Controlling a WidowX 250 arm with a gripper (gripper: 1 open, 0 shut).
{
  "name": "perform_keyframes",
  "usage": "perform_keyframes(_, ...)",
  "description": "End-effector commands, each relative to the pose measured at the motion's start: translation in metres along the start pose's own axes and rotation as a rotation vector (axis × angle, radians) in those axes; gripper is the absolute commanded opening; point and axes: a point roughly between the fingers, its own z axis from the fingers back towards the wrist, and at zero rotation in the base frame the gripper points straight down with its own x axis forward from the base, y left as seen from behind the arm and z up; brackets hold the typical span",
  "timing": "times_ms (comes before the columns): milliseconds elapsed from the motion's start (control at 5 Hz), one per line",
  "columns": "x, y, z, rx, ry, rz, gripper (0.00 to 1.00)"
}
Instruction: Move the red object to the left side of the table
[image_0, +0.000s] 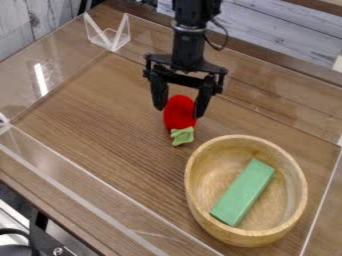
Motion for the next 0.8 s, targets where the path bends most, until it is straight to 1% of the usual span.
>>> perform_keyframes(0, 0.004, -0.004, 0.003, -0.005, -0.031, 0.003, 1.0)
perform_keyframes(200, 0.008, -0.011, -0.004, -0.018, -0.033, 0.05, 0.0)
perform_keyframes(400, 0.006, -0.007, 0.016, -0.042, -0.077, 0.068, 0.0)
perform_keyframes(600, 0.004, 0.005, 0.036, -0.073, -0.117, 0.108, 0.0)
